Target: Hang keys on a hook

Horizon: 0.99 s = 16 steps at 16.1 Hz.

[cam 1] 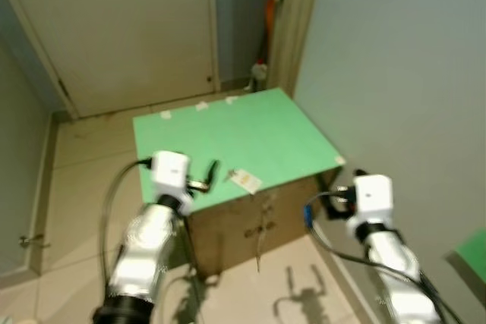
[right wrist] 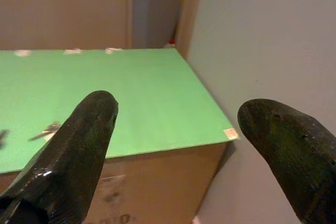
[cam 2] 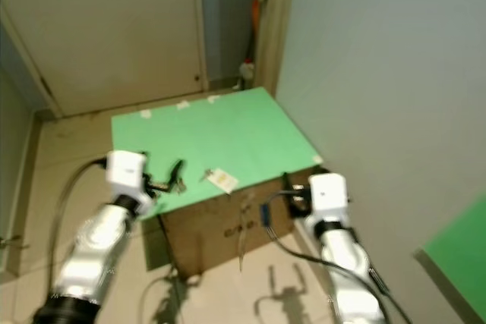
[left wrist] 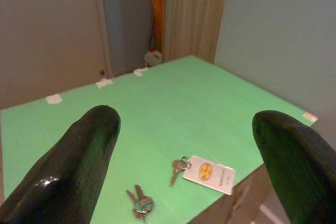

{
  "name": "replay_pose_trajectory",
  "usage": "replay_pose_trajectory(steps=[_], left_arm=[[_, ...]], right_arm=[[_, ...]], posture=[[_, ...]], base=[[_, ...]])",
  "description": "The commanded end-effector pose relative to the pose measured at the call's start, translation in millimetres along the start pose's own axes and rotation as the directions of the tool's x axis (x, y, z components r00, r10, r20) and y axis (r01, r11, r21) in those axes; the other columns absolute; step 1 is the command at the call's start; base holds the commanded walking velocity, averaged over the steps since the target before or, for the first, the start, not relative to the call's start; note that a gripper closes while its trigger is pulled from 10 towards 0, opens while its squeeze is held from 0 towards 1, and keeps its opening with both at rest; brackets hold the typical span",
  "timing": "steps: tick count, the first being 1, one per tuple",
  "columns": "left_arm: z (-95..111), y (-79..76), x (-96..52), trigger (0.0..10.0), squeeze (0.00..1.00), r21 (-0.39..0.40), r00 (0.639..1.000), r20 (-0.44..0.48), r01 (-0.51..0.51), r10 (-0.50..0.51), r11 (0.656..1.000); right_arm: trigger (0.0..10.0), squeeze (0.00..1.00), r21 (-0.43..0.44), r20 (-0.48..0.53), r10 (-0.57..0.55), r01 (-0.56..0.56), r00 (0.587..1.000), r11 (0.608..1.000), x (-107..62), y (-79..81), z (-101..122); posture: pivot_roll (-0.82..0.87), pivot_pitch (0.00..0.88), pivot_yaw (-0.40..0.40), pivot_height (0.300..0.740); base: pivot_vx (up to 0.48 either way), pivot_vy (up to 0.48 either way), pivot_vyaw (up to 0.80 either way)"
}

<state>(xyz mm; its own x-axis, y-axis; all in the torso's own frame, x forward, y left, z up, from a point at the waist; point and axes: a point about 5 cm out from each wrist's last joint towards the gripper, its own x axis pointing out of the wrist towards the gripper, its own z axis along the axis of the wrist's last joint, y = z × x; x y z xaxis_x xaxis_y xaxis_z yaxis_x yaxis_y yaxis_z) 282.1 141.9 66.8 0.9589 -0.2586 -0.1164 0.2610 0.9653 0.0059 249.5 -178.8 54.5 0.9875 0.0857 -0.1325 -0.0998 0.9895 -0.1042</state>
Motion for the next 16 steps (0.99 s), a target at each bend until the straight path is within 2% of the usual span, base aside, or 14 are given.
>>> replay_pose_trajectory(steps=[1,4,6,8,11,14,16], left_arm=[[-2,13.6,-0.6,10.0,0.0,0.026,0.998,-0.022,-0.061,0.062,0.998],[0,9.5,-1.1,10.0,0.0,0.008,0.999,-0.001,-0.054,0.054,0.999],[-2,6.9,-2.0,10.0,0.0,0.022,0.999,-0.008,-0.047,0.047,0.999],[-4,4.3,1.0,10.0,0.0,0.05,0.998,-0.03,-0.051,0.053,0.997],[-5,3.7,3.7,10.0,0.0,0.078,0.998,-0.045,-0.051,0.054,0.996],[-28,24.4,3.8,10.0,0.0,0.114,0.968,-0.18,-0.154,0.173,0.981],[-38,33.3,6.5,10.0,0.0,0.141,0.946,-0.233,-0.198,0.227,0.97]], right_arm=[[10.0,0.0,0.017,0.009,0.017,-0.017,1.0,1.0,3.0,6.7,4],[10.0,0.0,0.008,-0.013,0.054,-0.054,0.998,0.999,2.8,9.0,2],[10.0,0.0,-0.003,-0.024,0.067,-0.067,0.997,0.998,1.7,9.9,0],[10.0,0.0,0.025,-0.045,0.073,-0.072,0.996,0.997,1.1,11.0,-4],[10.0,0.0,0.015,-0.063,0.08,-0.079,0.995,0.997,2.4,12.1,-5],[10.0,0.0,0.01,-0.068,0.088,-0.087,0.994,0.996,-2.9,9.3,-6],[10.0,0.0,0.007,-0.078,0.092,-0.092,0.993,0.996,-9.8,7.2,-6]], posture=[[-0.1,0.0,0.002,0.74],[-0.11,0.0,0.002,0.74],[-0.11,0.0,0.002,0.74],[-0.1,0.0,-0.004,0.74],[-0.1,0.0,-0.007,0.74],[-0.11,0.0,-0.024,0.74],[-0.13,0.037,-0.046,0.74]], base=[[0.442,0.0,0.0],[0.444,0.0,0.0],[0.442,0.0,0.77],[0.0,0.0,0.76],[0.0,0.0,0.0],[0.0,0.0,0.0],[0.0,0.0,0.0]])
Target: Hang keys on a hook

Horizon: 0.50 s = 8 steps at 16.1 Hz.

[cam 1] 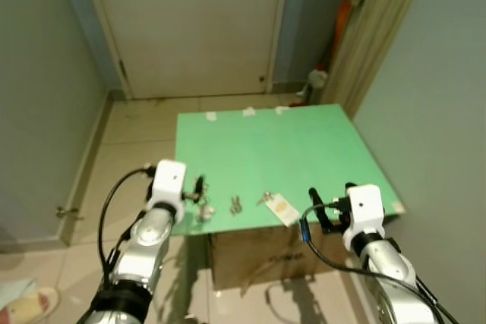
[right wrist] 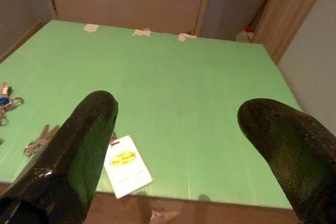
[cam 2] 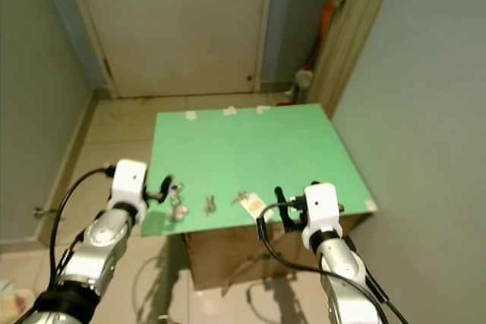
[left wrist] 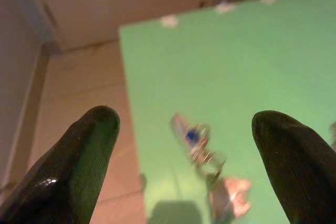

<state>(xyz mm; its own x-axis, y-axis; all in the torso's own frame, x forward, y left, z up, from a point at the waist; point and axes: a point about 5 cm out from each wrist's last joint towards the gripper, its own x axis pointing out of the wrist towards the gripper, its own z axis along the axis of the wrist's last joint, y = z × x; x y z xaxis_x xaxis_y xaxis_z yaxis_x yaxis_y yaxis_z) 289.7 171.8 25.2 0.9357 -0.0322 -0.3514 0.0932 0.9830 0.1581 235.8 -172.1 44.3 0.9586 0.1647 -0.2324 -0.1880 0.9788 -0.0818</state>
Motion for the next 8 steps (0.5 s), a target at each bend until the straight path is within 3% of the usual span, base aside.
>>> replay_pose_trajectory(steps=[1,3,4,6,8], left_arm=[[-2,8.0,3.8,10.0,0.0,0.038,0.997,-0.024,-0.075,0.076,0.996],[-13,18.2,1.3,10.0,0.0,0.163,0.979,-0.062,-0.183,0.195,0.97],[-16,20.4,1.0,10.0,0.0,0.185,0.973,-0.073,-0.202,0.218,0.962],[-21,18.8,2.5,10.0,0.0,0.186,0.969,-0.088,-0.214,0.233,0.959],[-10,7.1,10.1,10.0,0.0,0.119,0.986,-0.025,-0.163,0.167,0.979]], right_arm=[[10.0,0.0,-0.013,0.003,0.008,-0.008,1.0,1.0,-9.3,-6.4,6],[10.0,0.0,-0.048,-0.039,0.004,-0.006,0.999,0.999,-29.6,-21.9,3],[10.0,0.0,-0.059,-0.051,-0.004,0.001,0.999,0.998,-34.4,-27.1,1],[10.0,0.0,-0.078,-0.068,-0.025,0.019,0.997,0.997,-44.2,-37.6,2],[10.0,0.0,-0.085,-0.075,-0.028,0.021,0.997,0.996,-52.5,-40.1,8]], posture=[[-0.16,0.069,-0.069,0.74],[-0.22,0.121,-0.122,0.74],[-0.24,0.129,-0.137,0.74],[-0.28,0.137,-0.158,0.74],[-0.3,0.144,-0.176,0.74]], base=[[0.0,0.0,0.0],[0.0,0.0,0.0],[0.0,0.0,0.0],[0.0,0.0,0.0],[0.0,0.0,0.0]])
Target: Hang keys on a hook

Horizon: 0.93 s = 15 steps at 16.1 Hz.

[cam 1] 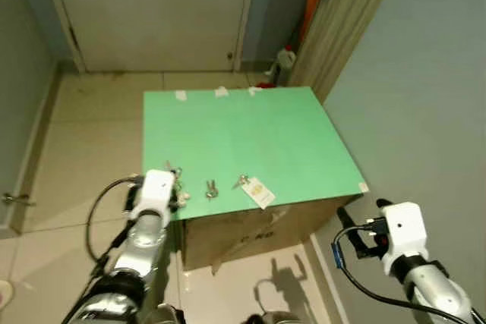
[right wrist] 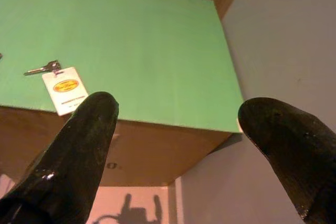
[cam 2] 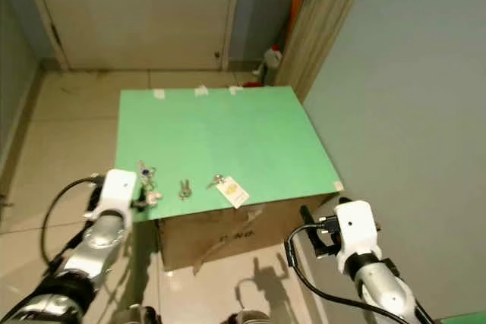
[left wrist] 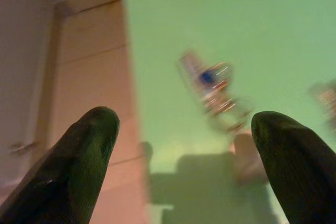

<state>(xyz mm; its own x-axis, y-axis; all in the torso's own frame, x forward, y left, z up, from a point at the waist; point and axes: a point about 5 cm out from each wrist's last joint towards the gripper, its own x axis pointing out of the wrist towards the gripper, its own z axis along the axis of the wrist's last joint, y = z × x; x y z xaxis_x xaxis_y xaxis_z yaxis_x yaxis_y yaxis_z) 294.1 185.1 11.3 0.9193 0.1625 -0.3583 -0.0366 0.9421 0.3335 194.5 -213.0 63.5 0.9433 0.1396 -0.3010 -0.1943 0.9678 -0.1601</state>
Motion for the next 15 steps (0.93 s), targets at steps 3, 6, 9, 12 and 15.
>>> replay_pose_trajectory(steps=[3,6,9,12,15], left_arm=[[21,-15.4,8.0,10.0,0.0,-0.006,0.997,0.056,0.059,-0.059,0.998],[13,-16.7,8.2,10.0,0.0,0.001,0.999,-0.001,0.036,-0.036,0.999],[4,-19.2,5.9,10.0,0.0,-0.001,0.998,-0.039,0.04,-0.04,0.999],[4,-22.6,5.7,10.0,0.0,0.002,0.999,-0.043,0.031,-0.031,1.0],[2,-17.7,6.6,10.0,0.0,-0.012,0.998,-0.055,0.017,-0.018,1.0]], right_arm=[[10.0,0.0,-0.014,-0.041,0.016,-0.017,0.999,1.0,-16.5,-3.6,0],[10.0,0.0,-0.011,-0.06,0.006,-0.007,0.998,1.0,-23.1,-5.6,0],[10.0,0.0,0.001,-0.079,-0.008,0.008,0.997,1.0,-28.6,-5.7,-2],[10.0,0.0,0.005,-0.097,-0.001,0.001,0.995,1.0,-33.2,-3.2,-5],[10.0,0.0,0.001,-0.115,-0.001,0.001,0.993,1.0,-37.7,-5.4,-8]], posture=[[-0.33,0.164,-0.199,0.74],[-0.35,0.172,-0.199,0.74],[-0.35,0.179,-0.189,0.74],[-0.36,0.189,-0.19,0.74],[-0.37,0.196,-0.201,0.74]], base=[[0.0,0.0,0.0],[0.0,0.0,0.0],[0.0,0.0,0.0],[0.0,0.0,0.0],[0.0,0.0,0.0]])
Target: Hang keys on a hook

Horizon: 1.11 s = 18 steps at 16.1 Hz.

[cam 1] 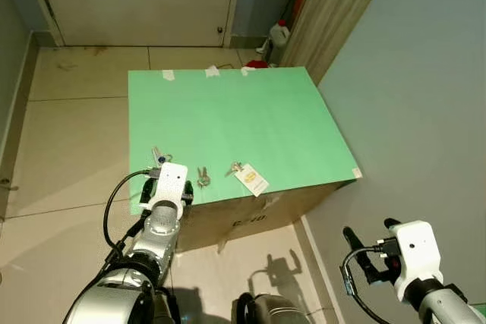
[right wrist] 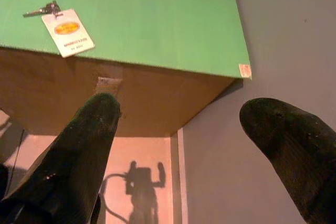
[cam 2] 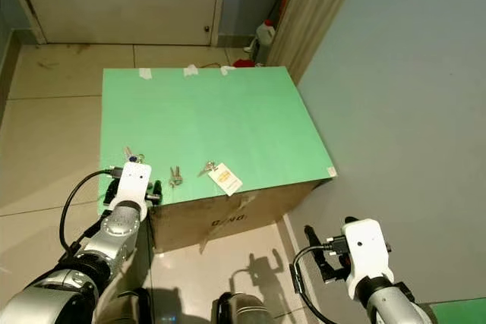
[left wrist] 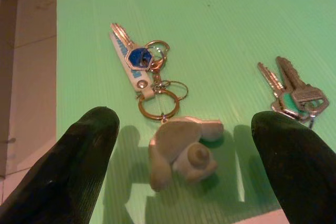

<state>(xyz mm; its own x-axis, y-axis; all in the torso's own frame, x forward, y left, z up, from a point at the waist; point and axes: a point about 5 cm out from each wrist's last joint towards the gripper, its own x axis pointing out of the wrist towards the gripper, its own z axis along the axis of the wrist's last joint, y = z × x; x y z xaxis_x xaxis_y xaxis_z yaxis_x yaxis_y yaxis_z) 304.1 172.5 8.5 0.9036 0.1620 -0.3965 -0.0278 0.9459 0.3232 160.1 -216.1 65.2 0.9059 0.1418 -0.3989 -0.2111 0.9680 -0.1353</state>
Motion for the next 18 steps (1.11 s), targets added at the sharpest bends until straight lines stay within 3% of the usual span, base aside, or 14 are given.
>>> replay_pose_trajectory(steps=[1,8,18], left_arm=[[-4,-4.0,-1.6,10.0,0.0,-0.013,1.0,-0.014,0.006,-0.006,1.0],[-8,-1.3,-2.1,10.0,0.0,-0.021,1.0,-0.029,0.009,-0.01,1.0],[-12,14.2,0.7,10.0,0.0,-0.02,0.998,-0.062,0.01,-0.011,1.0]], right_arm=[[10.0,0.0,-0.016,-0.015,-0.026,0.026,1.0,1.0,-6.1,-9.1,0],[10.0,0.0,-0.028,-0.039,-0.03,0.029,0.999,0.999,-14.6,-13.1,-4],[10.0,0.0,-0.039,-0.059,-0.035,0.033,0.998,0.999,-24.1,-16.1,-6]], posture=[[-0.37,0.199,-0.204,0.74],[-0.39,0.191,-0.215,0.74],[-0.42,0.192,-0.235,0.74]], base=[[0.0,0.0,0.0],[0.0,0.0,0.0],[0.0,0.0,0.0]])
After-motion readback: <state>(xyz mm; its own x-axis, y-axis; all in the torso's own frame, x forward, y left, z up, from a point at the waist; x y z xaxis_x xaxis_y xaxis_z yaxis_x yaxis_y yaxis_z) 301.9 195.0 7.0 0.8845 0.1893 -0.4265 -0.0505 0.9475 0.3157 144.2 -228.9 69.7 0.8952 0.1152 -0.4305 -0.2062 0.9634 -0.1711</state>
